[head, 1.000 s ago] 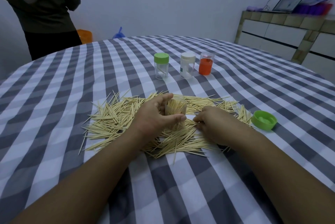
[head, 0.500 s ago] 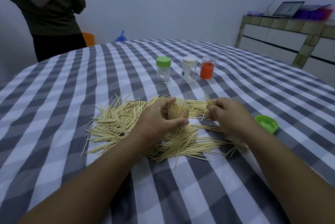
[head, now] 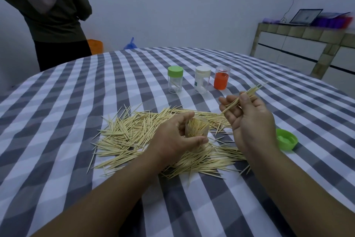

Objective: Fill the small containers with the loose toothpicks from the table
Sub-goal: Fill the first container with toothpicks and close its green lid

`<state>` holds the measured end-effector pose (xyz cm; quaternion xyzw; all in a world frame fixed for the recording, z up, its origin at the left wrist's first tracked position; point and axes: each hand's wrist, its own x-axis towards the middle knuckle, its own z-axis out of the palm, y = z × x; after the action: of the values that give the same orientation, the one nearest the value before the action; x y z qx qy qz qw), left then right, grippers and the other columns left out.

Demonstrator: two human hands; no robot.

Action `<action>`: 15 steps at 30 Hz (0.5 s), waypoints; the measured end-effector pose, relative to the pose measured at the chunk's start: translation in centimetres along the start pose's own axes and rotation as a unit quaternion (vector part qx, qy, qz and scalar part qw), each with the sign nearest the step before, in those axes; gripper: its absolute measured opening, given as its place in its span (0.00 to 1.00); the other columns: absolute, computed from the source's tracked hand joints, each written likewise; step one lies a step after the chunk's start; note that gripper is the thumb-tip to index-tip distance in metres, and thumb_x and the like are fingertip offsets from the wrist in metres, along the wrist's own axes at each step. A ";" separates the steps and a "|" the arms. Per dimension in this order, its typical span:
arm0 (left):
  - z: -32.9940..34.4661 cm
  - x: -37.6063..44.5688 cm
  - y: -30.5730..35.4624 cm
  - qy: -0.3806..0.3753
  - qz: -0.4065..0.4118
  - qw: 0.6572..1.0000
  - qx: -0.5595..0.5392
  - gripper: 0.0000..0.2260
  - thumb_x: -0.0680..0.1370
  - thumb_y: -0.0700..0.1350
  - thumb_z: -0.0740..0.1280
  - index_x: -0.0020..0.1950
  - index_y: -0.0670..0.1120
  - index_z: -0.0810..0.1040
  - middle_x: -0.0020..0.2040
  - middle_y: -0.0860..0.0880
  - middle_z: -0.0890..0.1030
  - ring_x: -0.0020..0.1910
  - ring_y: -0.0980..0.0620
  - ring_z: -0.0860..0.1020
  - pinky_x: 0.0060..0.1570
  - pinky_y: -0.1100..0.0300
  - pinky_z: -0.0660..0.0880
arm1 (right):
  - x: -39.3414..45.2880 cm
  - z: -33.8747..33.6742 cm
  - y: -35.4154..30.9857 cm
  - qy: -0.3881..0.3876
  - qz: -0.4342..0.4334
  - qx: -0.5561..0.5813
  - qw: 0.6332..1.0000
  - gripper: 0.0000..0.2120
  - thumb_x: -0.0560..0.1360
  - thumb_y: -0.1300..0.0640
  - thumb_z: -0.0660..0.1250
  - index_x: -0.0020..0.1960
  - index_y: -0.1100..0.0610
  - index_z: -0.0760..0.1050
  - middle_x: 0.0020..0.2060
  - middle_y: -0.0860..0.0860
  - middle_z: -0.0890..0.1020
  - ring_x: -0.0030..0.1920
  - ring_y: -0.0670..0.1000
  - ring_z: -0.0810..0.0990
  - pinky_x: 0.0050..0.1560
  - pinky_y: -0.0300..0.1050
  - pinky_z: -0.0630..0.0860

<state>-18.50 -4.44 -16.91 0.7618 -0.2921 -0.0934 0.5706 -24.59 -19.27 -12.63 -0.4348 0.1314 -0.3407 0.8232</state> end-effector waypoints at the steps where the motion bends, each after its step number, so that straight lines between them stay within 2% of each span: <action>1: 0.0 0.0 0.0 -0.001 0.001 1.000 0.001 0.37 0.63 0.46 0.79 0.70 0.47 0.70 0.60 0.50 0.79 0.56 0.56 0.79 0.59 0.56 0.77 | -0.1 0.1 0.0 -0.007 -0.004 0.005 1.000 0.08 0.81 0.60 0.57 0.47 0.58 0.73 0.39 0.54 0.81 0.48 0.55 0.84 0.51 0.48 0.81; 6: 0.1 0.0 0.2 -0.002 0.004 1.000 -0.005 0.36 0.64 0.44 0.79 0.70 0.47 0.71 0.56 0.54 0.79 0.54 0.59 0.80 0.57 0.61 0.77 | -0.6 0.2 1.3 -0.066 0.000 -0.074 0.995 0.08 0.81 0.60 0.57 0.47 0.58 0.74 0.39 0.54 0.83 0.48 0.53 0.84 0.52 0.47 0.80; 10: 0.1 0.0 0.2 -0.001 0.008 1.000 -0.004 0.35 0.64 0.43 0.79 0.69 0.47 0.71 0.51 0.60 0.79 0.52 0.62 0.80 0.54 0.65 0.77 | -1.2 -0.1 2.9 -0.103 0.007 -0.205 0.973 0.09 0.80 0.58 0.59 0.48 0.57 0.77 0.48 0.55 0.84 0.54 0.56 0.81 0.59 0.58 0.76; 13: 0.1 0.0 0.1 -0.001 0.010 1.000 -0.012 0.34 0.64 0.41 0.79 0.68 0.47 0.72 0.47 0.64 0.78 0.47 0.68 0.79 0.48 0.71 0.75 | -1.6 -0.1 3.1 -0.120 -0.008 -0.259 0.958 0.10 0.80 0.56 0.61 0.44 0.49 0.80 0.51 0.53 0.83 0.54 0.57 0.81 0.56 0.63 0.76; 15: 0.1 0.0 0.0 -0.003 0.014 1.000 -0.011 0.35 0.64 0.42 0.79 0.69 0.47 0.72 0.50 0.63 0.78 0.48 0.69 0.78 0.50 0.71 0.74 | -1.7 -0.1 3.0 -0.118 -0.016 -0.259 0.959 0.10 0.80 0.56 0.61 0.44 0.49 0.79 0.51 0.53 0.83 0.53 0.55 0.81 0.54 0.62 0.78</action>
<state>-18.52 -4.54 -16.93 0.7510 -0.3028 -0.0909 0.5797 -24.50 -17.01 -15.25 -0.6721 0.1100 -0.2548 0.6865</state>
